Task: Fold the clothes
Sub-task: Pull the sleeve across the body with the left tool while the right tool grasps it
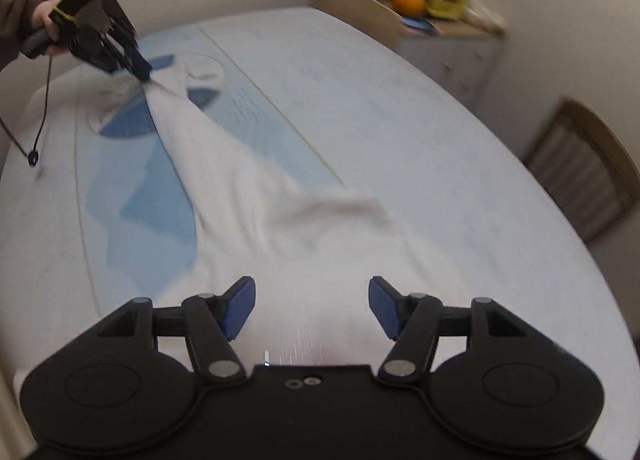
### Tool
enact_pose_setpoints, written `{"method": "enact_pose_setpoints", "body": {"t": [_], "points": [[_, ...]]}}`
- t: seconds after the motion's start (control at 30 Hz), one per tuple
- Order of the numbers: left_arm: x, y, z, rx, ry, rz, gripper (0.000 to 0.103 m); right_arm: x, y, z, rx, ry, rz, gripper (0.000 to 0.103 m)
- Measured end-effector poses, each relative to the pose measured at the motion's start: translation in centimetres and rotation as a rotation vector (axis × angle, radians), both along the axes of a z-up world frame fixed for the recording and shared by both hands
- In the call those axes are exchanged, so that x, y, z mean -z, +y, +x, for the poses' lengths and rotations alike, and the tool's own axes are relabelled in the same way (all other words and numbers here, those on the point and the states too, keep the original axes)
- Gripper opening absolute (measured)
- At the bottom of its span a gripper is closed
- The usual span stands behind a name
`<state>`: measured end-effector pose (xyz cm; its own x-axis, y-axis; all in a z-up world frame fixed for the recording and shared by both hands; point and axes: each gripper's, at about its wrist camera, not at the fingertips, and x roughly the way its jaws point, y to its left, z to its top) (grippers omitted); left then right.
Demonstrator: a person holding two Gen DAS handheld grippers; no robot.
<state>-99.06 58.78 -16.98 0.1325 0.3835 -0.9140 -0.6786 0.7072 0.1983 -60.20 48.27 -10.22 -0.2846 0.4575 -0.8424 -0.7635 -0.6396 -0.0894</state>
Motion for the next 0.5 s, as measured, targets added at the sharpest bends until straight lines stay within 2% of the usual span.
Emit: {"method": "enact_pose_setpoints", "body": {"t": [0.07,0.17,0.27,0.37,0.47,0.5], "points": [[0.7,-0.3,0.2,0.032,0.022,0.005,0.008,1.1,3.2,-3.3,-0.065,0.021,-0.018,0.103],[0.8,0.0,0.0,0.047,0.01,0.013,0.011,2.8,6.2,-8.0,-0.169,0.025,-0.033,0.103],[0.6,0.2,-0.3,0.048,-0.01,0.016,0.017,3.5,7.1,-12.1,-0.274,0.035,-0.013,0.103],[0.5,0.0,-0.6,0.052,-0.036,0.016,0.023,4.3,7.8,-15.7,-0.349,0.029,-0.053,0.103],[0.4,-0.1,-0.7,0.049,-0.061,0.009,0.039,5.3,8.7,-18.7,-0.416,0.001,-0.073,0.103],[0.3,-0.2,-0.8,0.051,-0.076,0.008,0.056,5.6,9.2,-19.4,-0.424,0.002,-0.084,0.103]]}}
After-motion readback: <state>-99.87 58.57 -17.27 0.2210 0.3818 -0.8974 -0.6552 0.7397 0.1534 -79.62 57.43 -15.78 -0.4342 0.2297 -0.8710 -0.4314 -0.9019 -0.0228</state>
